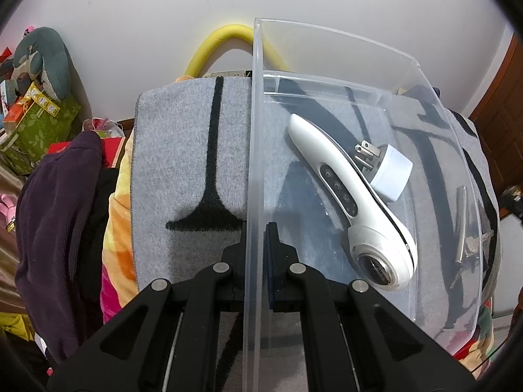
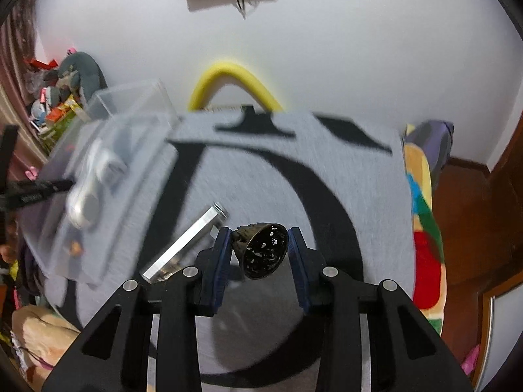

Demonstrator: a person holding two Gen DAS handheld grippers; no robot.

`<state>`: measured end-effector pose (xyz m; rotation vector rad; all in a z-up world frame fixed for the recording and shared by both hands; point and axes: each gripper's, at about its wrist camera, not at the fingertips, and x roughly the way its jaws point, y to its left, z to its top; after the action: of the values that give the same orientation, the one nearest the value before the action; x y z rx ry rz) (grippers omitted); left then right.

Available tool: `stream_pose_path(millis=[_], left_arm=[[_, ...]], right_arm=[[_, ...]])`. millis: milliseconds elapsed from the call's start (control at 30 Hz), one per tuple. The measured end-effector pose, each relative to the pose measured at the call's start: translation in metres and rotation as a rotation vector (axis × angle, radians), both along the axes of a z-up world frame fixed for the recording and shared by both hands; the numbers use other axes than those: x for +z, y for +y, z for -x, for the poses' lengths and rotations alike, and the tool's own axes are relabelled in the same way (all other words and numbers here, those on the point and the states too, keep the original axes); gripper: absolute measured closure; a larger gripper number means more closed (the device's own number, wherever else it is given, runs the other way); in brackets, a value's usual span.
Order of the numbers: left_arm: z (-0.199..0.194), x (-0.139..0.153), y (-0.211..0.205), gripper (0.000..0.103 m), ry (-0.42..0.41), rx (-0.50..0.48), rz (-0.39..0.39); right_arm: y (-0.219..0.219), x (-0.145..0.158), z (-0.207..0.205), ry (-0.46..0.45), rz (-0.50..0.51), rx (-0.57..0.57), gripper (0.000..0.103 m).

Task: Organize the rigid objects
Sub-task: 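Grasp the small black round cap with the right tool and lift it, then lower the black cap into the box and open the right tool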

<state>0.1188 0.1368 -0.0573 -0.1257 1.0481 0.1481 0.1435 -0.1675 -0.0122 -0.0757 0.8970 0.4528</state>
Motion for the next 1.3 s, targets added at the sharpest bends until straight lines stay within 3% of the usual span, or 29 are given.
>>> stream_pose_path(millis=[267, 467, 633, 867, 1067, 1200, 1300], left_arm=[[0.0, 0.0, 0.002, 0.098, -0.003, 0.0, 0.014], [0.001, 0.0, 0.003, 0.098, -0.007, -0.001, 0.027], [0.001, 0.0, 0.004, 0.098, -0.009, 0.0, 0.041], [0.004, 0.002, 0.005, 0.098, -0.012, -0.008, 0.048], [0.005, 0.002, 0.006, 0.098, -0.011, -0.009, 0.052], [0.005, 0.002, 0.006, 0.098, -0.012, -0.005, 0.055], [0.005, 0.002, 0.006, 0.098, -0.01, -0.005, 0.056]], right_arm=[[0.056, 0.058, 0.009, -0.14, -0.062, 0.13, 0.071], [0.106, 0.075, 0.017, -0.177, -0.079, 0.241, 0.071], [0.155, 0.06, 0.021, -0.141, -0.063, 0.331, 0.071], [0.22, 0.002, 0.027, 0.024, 0.011, 0.471, 0.071], [0.236, -0.009, 0.035, 0.038, 0.023, 0.514, 0.07], [0.241, -0.01, 0.038, 0.039, 0.042, 0.509, 0.059], [0.227, -0.005, 0.039, 0.046, 0.017, 0.494, 0.058]])
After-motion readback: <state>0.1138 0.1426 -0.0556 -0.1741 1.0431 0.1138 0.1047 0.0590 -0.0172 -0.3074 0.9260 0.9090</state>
